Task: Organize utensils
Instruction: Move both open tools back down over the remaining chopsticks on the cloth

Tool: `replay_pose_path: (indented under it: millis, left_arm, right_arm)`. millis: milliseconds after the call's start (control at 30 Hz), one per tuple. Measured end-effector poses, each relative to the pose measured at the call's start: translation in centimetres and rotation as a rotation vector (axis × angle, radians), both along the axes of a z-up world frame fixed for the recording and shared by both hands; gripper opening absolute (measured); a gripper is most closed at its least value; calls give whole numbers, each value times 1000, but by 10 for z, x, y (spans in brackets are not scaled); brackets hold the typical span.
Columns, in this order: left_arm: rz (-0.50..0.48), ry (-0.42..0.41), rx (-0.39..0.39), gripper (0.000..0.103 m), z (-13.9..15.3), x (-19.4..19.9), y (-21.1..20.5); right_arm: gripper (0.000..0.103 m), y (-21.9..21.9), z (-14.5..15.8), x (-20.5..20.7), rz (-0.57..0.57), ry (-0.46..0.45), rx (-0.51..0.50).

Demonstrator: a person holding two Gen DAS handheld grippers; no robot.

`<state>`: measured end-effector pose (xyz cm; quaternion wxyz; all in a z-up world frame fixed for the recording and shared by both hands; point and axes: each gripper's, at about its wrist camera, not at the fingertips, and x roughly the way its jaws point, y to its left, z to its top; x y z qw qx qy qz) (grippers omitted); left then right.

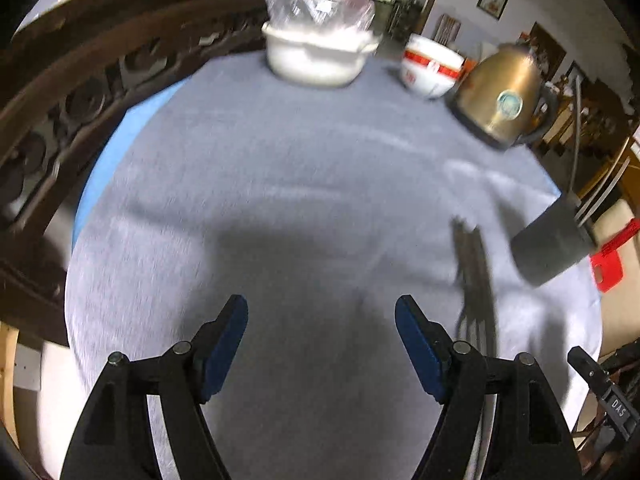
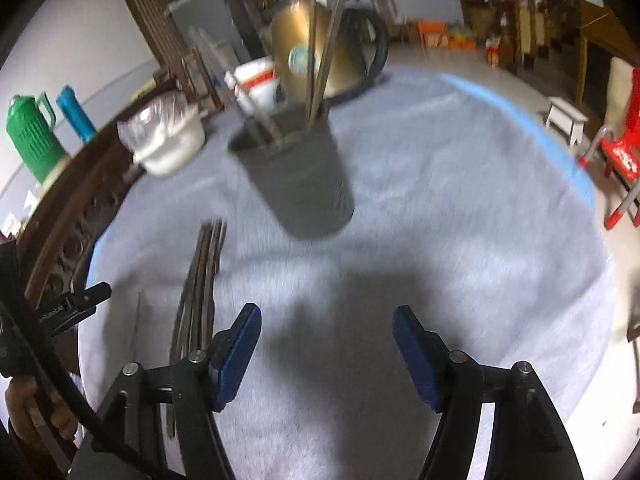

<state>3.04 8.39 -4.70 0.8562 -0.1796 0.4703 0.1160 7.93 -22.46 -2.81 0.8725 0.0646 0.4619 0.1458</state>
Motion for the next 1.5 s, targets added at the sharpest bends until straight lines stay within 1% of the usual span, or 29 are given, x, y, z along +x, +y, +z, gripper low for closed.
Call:
replay_pose_path:
  millis: [133, 167, 200, 233, 267, 300, 367, 467, 533, 667, 800, 1000, 1133, 1200, 1267, 1333, 1467, 1500]
  left_arm:
    - [-7, 34, -2, 77, -11, -9, -4]
    - [-12, 41, -4, 77, -12, -11, -5]
    - [-18, 47, -7, 77, -14, -13, -7]
    - [-22, 49, -9, 77, -14, -14, -8]
    - [-29, 50, -11, 77, -15, -15, -9]
    - [-39, 52, -10, 77, -16, -16, -12]
    - [-54, 53, -10, 77, -16, -19, -15]
    - [-66, 54, -8, 77, -15, -20, -17]
    - [-71, 56, -9, 77, -15, -20, -17]
    - [-76, 62, -17, 77, -17, -20, -17]
    - [-92, 64, -23, 77, -15, -17, -21]
    - [-181, 82, -27, 77, -8, -4, -45]
    - [-239, 86, -55, 76, -2, 12, -62]
    - [-249, 100, -63, 76, -2, 17, -69]
    - [-263, 113, -54, 76, -3, 21, -75]
    - [-277, 122, -46, 76, -5, 22, -79]
    - [-295, 144, -30, 74, -8, 28, -88]
    - [-298, 152, -21, 71, -10, 30, -90]
  right_arm:
    - [70, 16, -10, 0, 48, 49, -6]
    - [68, 21, -11, 0, 64, 53, -8]
    - [60, 28, -10, 0, 86, 57, -8]
    - [56, 34, -10, 1, 108, 66, -7]
    - [47, 41, -10, 4, 125, 75, -5]
    - [43, 50, -12, 7, 150, 91, -3]
    - [40, 63, -13, 10, 184, 107, -2]
    - [39, 84, -16, 16, 227, 119, -1]
    - [37, 96, -19, 22, 247, 130, 6]
    - [21, 108, -31, 32, 248, 170, -20]
    - [16, 100, -34, 34, 237, 190, 0]
    - [16, 89, -32, 40, 209, 207, -17]
    - [18, 95, -36, 45, 232, 227, -12]
    - [18, 98, -37, 45, 236, 213, -17]
    - [17, 98, -37, 46, 238, 210, -13]
    - [15, 95, -39, 46, 239, 210, -3]
    - [14, 90, -39, 47, 248, 211, 19]
    - [14, 89, -39, 47, 251, 210, 20]
